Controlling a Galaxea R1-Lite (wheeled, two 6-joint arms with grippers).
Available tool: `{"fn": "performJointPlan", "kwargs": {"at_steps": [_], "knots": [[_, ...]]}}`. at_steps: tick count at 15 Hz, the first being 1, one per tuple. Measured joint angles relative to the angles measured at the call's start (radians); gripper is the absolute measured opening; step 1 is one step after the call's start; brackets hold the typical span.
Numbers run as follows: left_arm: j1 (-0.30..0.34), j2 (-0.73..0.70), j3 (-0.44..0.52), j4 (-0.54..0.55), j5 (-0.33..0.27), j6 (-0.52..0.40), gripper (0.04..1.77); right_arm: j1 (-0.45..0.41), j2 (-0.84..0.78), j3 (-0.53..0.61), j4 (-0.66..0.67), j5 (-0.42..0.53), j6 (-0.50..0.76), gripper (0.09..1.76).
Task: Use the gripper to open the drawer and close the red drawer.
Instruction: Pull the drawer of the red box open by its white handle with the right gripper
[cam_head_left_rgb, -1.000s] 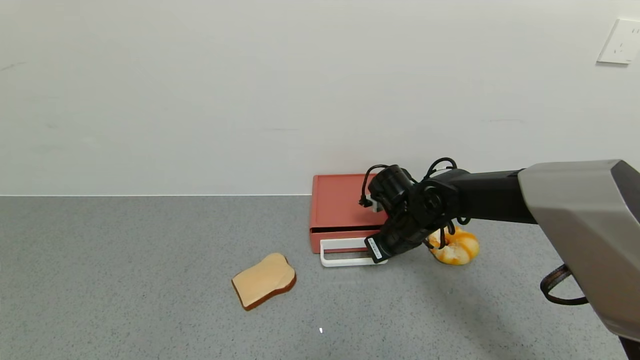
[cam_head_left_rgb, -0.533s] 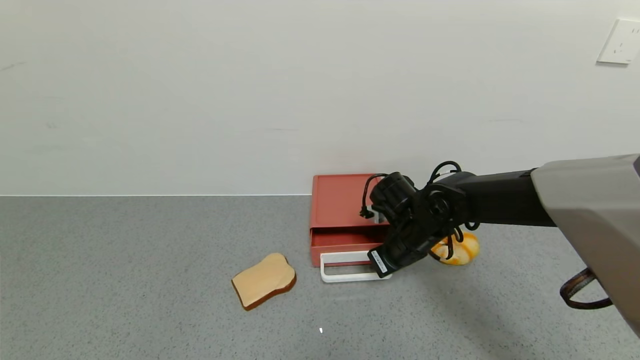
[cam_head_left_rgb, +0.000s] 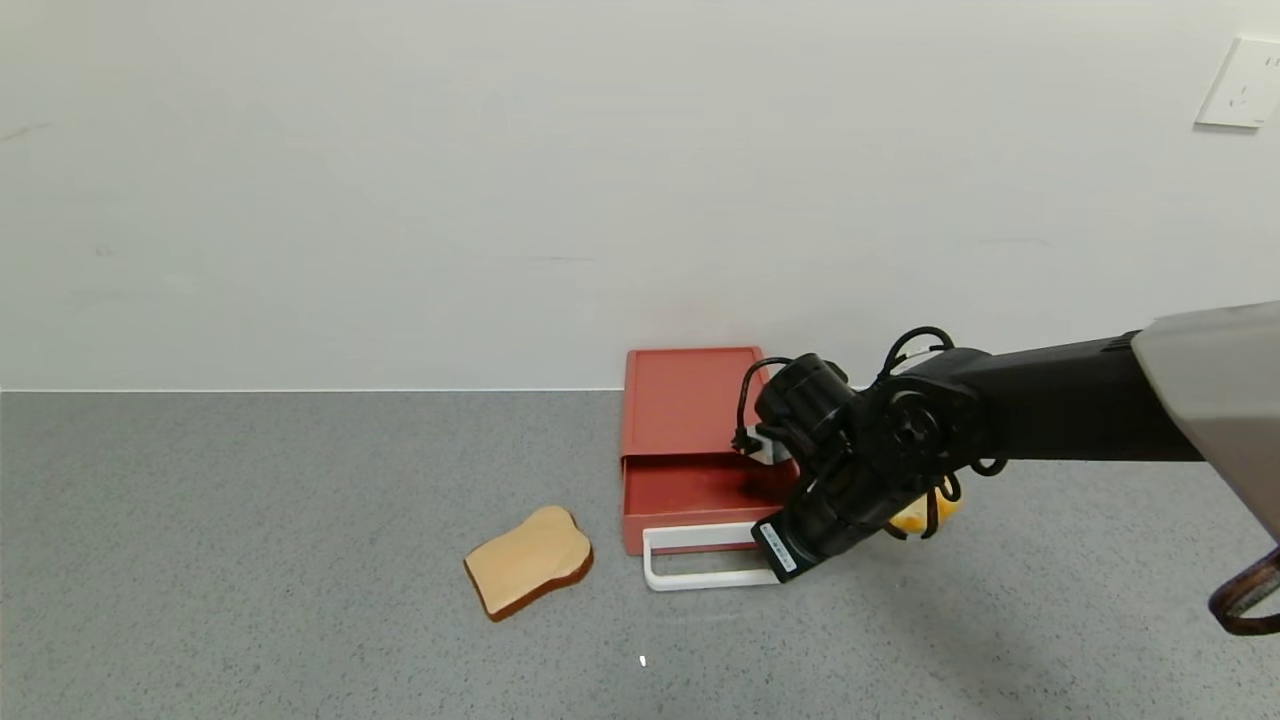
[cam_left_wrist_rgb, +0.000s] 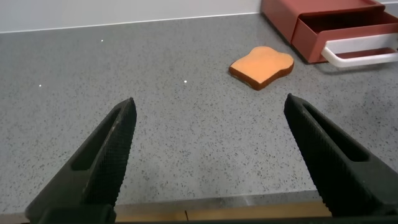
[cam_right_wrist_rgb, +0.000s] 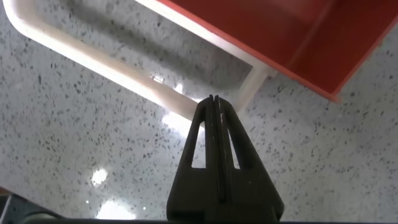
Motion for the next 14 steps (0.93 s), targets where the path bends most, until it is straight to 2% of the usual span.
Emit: {"fn": "performJointPlan", "kwargs": {"at_steps": [9,14], "knots": [[0.000,0.000,0.000,0.000,0.002,0.001,1.72,0.011,-0.020,0.038,-0.003,0.004,0.001,0.12],[0.000,0.000,0.000,0.000,0.002,0.001,1.72,0.014,-0.010,0.038,-0.081,0.007,0.003,0.12]]}}
